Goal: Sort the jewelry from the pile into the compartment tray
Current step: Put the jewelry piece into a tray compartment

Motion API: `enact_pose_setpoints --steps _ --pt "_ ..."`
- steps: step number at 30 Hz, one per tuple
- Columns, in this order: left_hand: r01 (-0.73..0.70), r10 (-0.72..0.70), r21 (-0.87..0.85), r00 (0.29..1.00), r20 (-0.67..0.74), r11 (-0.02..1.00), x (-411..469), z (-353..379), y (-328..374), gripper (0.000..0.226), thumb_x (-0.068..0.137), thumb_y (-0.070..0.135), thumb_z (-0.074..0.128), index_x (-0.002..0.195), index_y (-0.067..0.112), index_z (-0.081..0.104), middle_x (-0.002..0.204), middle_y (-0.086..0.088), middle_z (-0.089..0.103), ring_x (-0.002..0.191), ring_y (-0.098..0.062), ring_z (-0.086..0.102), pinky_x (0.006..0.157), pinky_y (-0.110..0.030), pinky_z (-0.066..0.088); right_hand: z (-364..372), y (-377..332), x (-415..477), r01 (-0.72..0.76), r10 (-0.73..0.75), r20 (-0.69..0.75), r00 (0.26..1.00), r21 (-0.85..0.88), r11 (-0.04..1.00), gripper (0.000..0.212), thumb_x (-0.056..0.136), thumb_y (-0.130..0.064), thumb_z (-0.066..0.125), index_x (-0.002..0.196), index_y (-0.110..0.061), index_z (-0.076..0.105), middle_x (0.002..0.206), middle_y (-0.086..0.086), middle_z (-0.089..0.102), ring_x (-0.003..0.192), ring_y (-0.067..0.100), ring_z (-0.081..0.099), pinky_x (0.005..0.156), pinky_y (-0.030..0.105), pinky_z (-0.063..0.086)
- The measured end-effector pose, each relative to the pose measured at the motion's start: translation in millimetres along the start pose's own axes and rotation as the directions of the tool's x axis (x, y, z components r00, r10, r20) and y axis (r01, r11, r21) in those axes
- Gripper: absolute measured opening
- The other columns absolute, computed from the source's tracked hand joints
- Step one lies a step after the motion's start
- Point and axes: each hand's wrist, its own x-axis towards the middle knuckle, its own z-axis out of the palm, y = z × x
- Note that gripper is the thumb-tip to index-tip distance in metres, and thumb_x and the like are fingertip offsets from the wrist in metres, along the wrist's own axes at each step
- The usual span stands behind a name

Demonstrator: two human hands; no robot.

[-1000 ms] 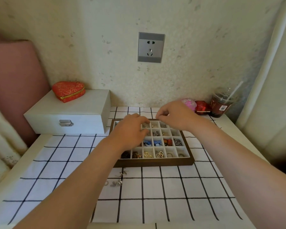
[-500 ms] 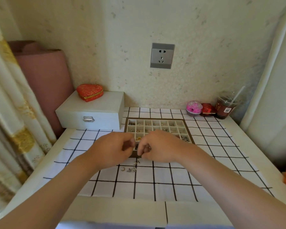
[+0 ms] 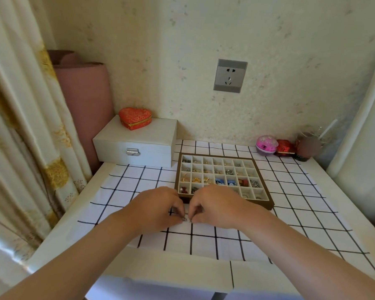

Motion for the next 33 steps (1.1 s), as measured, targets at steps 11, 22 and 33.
enact_pose_setpoints --steps 11,22,33 --pt "0.081 -0.119 -0.434 0.991 -0.059 0.897 15 -7 8 0.011 0.085 0.026 0.075 0.094 0.031 0.071 0.086 0.014 0.072 0.08 0.001 0.065 0.073 -0.016 0.052 -13 10 1 -0.074 0.132 -0.126 0.983 0.387 0.919 0.002 0.087 -0.023 0.076 0.087 -0.024 0.078 0.083 -0.016 0.07 0.065 -0.004 0.062 0.073 0.023 0.055" --pt "0.083 -0.372 -0.78 0.907 -0.2 0.621 59 -29 26 0.014 0.082 0.018 0.079 0.095 0.02 0.073 0.088 0.0 0.076 0.082 -0.012 0.071 0.077 -0.026 0.06 -44 32 10 -0.041 0.363 -0.314 0.877 0.705 0.708 0.008 0.084 -0.018 0.079 0.089 -0.024 0.076 0.078 -0.006 0.074 0.048 0.008 0.056 0.052 0.02 0.05" --pt "0.164 -0.32 -0.71 0.943 -0.091 0.685 169 -60 18 0.015 0.094 0.021 0.063 0.105 0.021 0.073 0.1 0.006 0.074 0.077 -0.003 0.067 0.063 -0.008 0.047 -93 114 54 -0.069 0.44 -0.344 0.829 0.718 0.692 0.008 0.08 -0.017 0.083 0.088 -0.016 0.081 0.068 -0.002 0.074 0.042 0.005 0.05 0.049 0.018 0.045"
